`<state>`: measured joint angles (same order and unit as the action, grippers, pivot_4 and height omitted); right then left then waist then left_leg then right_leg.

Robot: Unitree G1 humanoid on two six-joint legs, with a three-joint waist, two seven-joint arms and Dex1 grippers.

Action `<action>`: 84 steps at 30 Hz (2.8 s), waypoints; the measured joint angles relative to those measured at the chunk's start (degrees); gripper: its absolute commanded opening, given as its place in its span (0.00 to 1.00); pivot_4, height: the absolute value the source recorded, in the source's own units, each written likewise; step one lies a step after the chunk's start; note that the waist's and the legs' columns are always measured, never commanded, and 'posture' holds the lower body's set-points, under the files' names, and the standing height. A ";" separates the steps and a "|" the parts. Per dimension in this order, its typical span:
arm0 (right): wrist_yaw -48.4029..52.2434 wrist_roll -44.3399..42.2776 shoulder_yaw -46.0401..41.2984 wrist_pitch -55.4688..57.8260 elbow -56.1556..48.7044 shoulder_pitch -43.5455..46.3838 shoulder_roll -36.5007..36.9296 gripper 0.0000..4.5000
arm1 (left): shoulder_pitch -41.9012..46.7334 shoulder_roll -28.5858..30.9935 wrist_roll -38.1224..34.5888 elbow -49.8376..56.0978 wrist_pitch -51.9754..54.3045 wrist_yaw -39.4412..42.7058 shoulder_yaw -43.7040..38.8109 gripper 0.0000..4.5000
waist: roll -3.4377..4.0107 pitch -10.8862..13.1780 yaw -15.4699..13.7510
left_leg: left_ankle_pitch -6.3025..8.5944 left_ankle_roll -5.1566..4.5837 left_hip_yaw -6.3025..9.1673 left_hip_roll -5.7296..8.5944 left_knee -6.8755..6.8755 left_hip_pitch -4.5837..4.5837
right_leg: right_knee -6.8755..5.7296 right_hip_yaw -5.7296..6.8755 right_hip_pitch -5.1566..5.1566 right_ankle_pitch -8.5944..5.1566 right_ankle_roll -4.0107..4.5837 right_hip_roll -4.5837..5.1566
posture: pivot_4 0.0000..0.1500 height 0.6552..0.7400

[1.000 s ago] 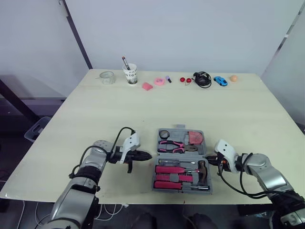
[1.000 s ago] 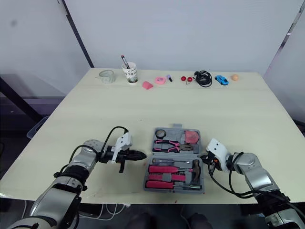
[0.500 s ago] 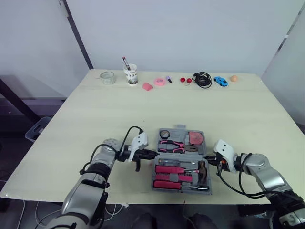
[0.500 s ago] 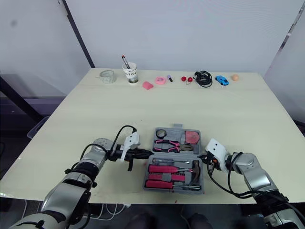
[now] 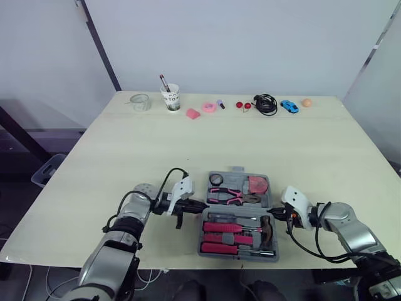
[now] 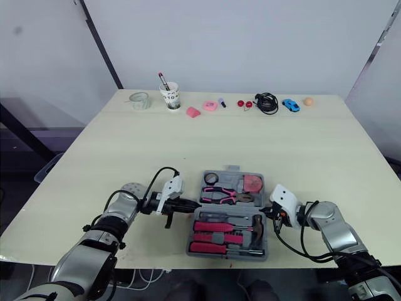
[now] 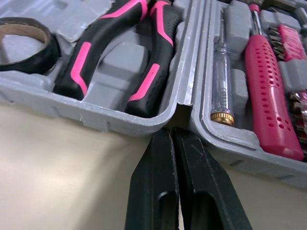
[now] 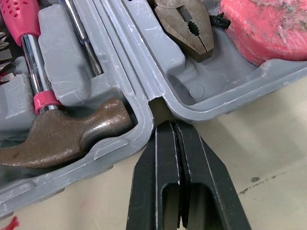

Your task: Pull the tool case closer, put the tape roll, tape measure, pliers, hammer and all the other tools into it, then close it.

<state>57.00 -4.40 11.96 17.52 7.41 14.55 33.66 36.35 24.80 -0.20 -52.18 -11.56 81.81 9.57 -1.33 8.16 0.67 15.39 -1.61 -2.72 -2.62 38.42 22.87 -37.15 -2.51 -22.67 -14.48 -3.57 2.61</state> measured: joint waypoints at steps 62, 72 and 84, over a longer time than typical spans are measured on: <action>2.43 -12.60 -9.69 21.51 35.40 26.45 -7.36 0.98 | -21.06 4.86 -12.07 44.58 19.83 -2.17 7.09 0.00 | 0.16 0.09 0.30 | 0.00 0.00 -0.06 -0.02 -0.01 -0.06 | -0.05 -0.06 -0.01 0.01 0.01 -0.01 | 1.00 1.00; 6.67 -9.91 -10.30 15.19 51.04 34.19 -12.18 0.98 | -20.26 5.01 -8.87 39.86 17.00 -1.92 9.47 0.00 | 0.17 0.06 1.66 | 0.00 0.00 -0.07 -0.05 -0.01 -0.20 | -0.26 -0.12 0.00 0.01 0.02 -0.04 | 1.00 1.00; 10.79 -8.86 -12.49 14.80 54.59 35.50 -15.59 0.98 | -20.24 5.50 -8.82 39.27 15.03 -1.98 9.75 0.00 | 0.18 0.01 1.84 | 0.00 0.00 -0.04 -0.06 -0.01 -0.29 | -0.42 -0.18 -0.02 0.00 0.04 -0.04 | 1.00 1.00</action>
<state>67.79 -13.26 -0.54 32.33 62.00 50.05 18.07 16.11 30.30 -9.02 -12.92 3.47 79.82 19.33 -1.15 8.17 2.52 15.39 -1.61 -2.76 -2.68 38.41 22.59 -37.58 -2.69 -22.69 -14.48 -3.53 2.58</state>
